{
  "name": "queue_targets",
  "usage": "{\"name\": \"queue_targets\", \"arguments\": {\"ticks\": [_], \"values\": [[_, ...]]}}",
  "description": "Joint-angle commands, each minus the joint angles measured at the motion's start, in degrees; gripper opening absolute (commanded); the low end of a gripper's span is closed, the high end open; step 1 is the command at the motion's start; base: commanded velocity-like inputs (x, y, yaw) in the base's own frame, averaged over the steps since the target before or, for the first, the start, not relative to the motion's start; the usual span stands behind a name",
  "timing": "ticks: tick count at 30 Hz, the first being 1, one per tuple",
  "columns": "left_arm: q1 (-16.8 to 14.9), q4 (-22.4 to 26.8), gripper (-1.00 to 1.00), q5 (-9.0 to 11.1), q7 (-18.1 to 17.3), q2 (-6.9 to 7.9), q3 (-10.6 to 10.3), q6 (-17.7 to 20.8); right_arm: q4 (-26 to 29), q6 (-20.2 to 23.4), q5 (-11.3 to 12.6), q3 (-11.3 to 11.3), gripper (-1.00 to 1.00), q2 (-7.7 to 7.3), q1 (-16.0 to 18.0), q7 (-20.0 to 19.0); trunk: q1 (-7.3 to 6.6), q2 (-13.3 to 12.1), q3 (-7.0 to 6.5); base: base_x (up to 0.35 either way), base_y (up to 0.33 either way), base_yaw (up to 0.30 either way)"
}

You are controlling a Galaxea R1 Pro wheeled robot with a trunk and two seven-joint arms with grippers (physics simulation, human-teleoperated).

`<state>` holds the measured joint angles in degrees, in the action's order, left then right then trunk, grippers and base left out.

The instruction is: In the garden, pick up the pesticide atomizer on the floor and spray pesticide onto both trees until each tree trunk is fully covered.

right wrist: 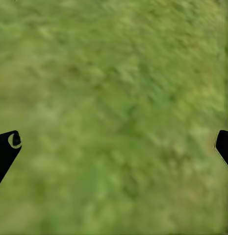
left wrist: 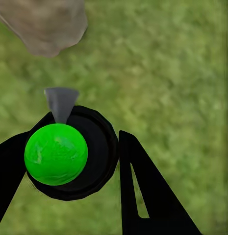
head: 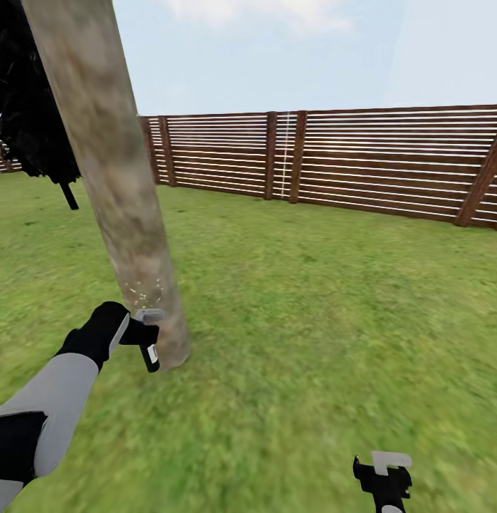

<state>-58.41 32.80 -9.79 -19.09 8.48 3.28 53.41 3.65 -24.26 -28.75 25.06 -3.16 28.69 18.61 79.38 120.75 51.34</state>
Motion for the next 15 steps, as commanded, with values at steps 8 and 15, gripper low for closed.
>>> {"name": "queue_targets", "arguments": {"ticks": [8, 15], "values": [[-0.04, 0.07, -1.00, -0.64, -0.42, -0.04, 0.32, 0.22, -0.10, -0.18, -0.60, 0.43, 1.00, 0.08, 0.05, 0.20, -0.01, 0.02, 0.05, 0.000, -0.278, 0.160], [-0.04, 0.07, -1.00, -0.67, -0.42, -0.04, 0.39, 0.29, -0.13, -0.18, -0.60, 0.43, 1.00, 0.09, 0.05, 0.20, -0.01, 0.02, 0.05, 0.014, -0.278, 0.275]]}}
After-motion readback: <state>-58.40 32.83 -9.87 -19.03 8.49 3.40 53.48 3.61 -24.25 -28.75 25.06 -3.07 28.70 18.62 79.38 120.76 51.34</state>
